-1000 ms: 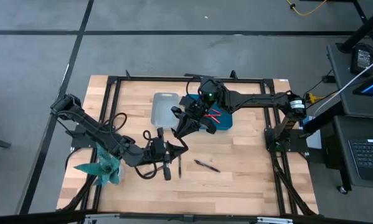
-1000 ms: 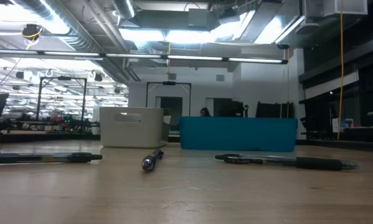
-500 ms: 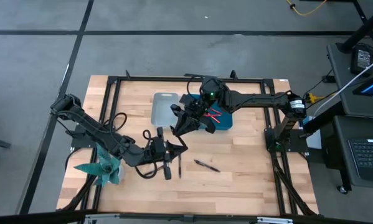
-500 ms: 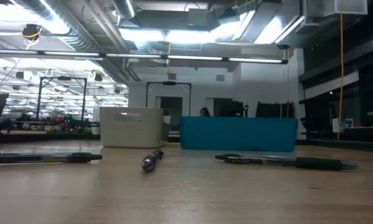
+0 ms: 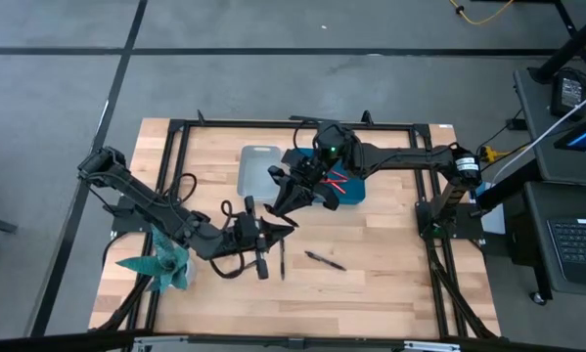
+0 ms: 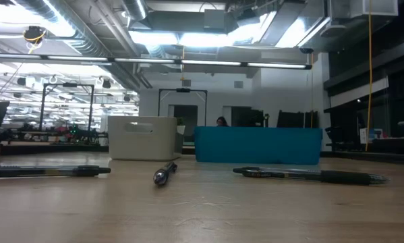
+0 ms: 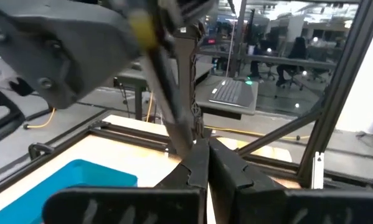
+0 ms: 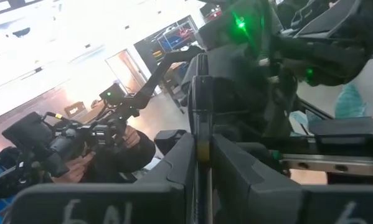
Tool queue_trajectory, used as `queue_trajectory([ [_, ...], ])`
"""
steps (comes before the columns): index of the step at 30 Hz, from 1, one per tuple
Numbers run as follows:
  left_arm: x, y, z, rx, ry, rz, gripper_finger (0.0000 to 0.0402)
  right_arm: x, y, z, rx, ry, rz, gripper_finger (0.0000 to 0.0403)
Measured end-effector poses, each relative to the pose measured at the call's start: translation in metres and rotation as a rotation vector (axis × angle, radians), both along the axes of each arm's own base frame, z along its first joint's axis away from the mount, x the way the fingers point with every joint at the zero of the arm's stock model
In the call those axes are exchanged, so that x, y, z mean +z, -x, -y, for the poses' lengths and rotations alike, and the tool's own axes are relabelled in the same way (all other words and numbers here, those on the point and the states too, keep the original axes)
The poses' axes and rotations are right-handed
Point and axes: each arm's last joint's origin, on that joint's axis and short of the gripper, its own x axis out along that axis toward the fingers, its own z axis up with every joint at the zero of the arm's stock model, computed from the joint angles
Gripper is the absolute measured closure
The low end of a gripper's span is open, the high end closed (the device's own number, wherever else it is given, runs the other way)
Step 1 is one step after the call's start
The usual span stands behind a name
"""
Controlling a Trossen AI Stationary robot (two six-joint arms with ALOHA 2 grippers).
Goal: Sort pens & pencils
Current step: Put the black pen into the gray bin
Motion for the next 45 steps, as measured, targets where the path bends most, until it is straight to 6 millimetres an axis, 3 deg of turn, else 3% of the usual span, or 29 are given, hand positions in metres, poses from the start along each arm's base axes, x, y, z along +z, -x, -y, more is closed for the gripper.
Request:
queue_trajectory([
  [15, 0.0, -0.002, -0.004, 0.017, -0.011, 0.0, 0.0402, 0.001, 0.0, 0.0, -0.015, -0.005, 0.009, 0.0352],
  [24, -0.005, 0.009, 0.01, 0.105, -0.048, -0.05, 0.0401, 0.002, 0.0, 0.008, -0.032, -0.014, 0.001, 0.0365],
  [30, -0.008, 0.021, 0.025, 0.131, -0.035, -0.059, 0.0401, 0.002, 0.002, 0.028, -0.081, -0.019, 0.002, 0.0367],
  [35, -0.015, 0.03, 0.035, 0.105, 0.036, -0.077, 0.0401, 0.002, 0.006, 0.059, -0.14, -0.031, -0.016, 0.0367],
  [45, -0.02, 0.034, 0.039, 0.096, 0.068, -0.096, 0.0401, -0.004, 0.017, 0.114, -0.196, -0.057, -0.068, 0.0368],
])
